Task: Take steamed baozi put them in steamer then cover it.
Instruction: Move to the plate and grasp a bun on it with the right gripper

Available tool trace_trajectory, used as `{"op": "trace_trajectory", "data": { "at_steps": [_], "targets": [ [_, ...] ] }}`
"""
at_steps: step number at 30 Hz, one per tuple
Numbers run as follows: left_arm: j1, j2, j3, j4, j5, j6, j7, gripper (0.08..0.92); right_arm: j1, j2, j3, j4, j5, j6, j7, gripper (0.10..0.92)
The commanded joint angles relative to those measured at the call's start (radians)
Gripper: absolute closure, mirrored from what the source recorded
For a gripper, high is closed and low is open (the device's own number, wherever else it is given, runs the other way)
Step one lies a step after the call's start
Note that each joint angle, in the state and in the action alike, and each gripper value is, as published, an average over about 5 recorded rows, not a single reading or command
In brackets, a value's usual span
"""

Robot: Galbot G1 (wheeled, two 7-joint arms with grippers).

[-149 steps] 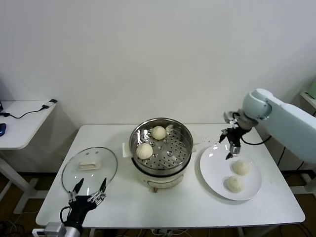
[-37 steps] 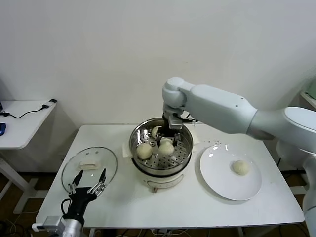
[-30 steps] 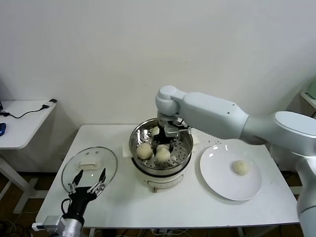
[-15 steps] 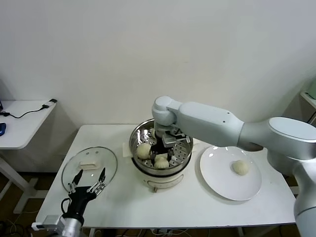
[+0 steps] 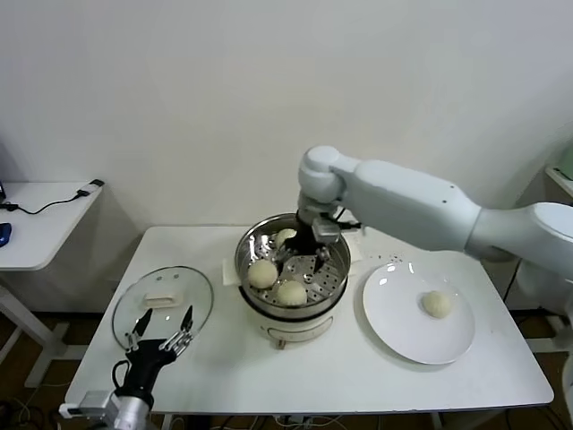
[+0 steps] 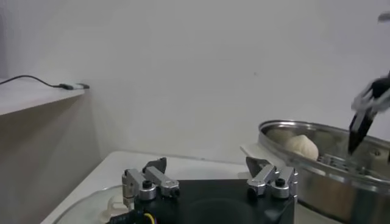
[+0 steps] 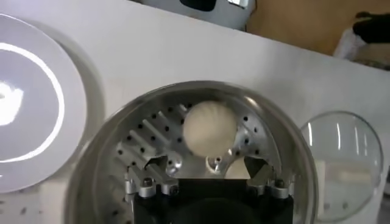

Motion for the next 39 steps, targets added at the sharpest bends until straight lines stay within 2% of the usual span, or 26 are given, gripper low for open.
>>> {"op": "trace_trajectory", "data": {
  "at_steps": [1, 7, 17, 26, 39],
  "targets": [
    [-0.008, 0.006, 0.020, -0.010, 0.003, 0.012, 0.005, 0.177, 0.061, -0.366, 0.129, -0.002, 0.185, -1.135, -0.105, 0.203],
    [-0.010, 0.009, 0.026, 0.002, 0.007, 0.019, 0.010, 0.177, -0.061, -0.504, 0.252, -0.010, 0.087, -1.256, -0.103, 0.203],
    [-0.004, 0.010, 0.027, -0.008, 0.002, 0.041, 0.021, 0.177, -0.410, -0.595, 0.519, -0.005, -0.051, -1.241, -0.102, 0.203],
    [0.027, 0.009, 0.017, -0.012, 0.014, 0.037, 0.019, 0.177, -0.641, -0.540, 0.694, -0.047, -0.169, -1.136, -0.044, 0.203],
    [0.051, 0.008, 0.018, 0.010, 0.025, 0.025, 0.015, 0.177, -0.758, -0.409, 0.762, -0.178, -0.301, -0.952, 0.041, 0.203]
  ]
}}
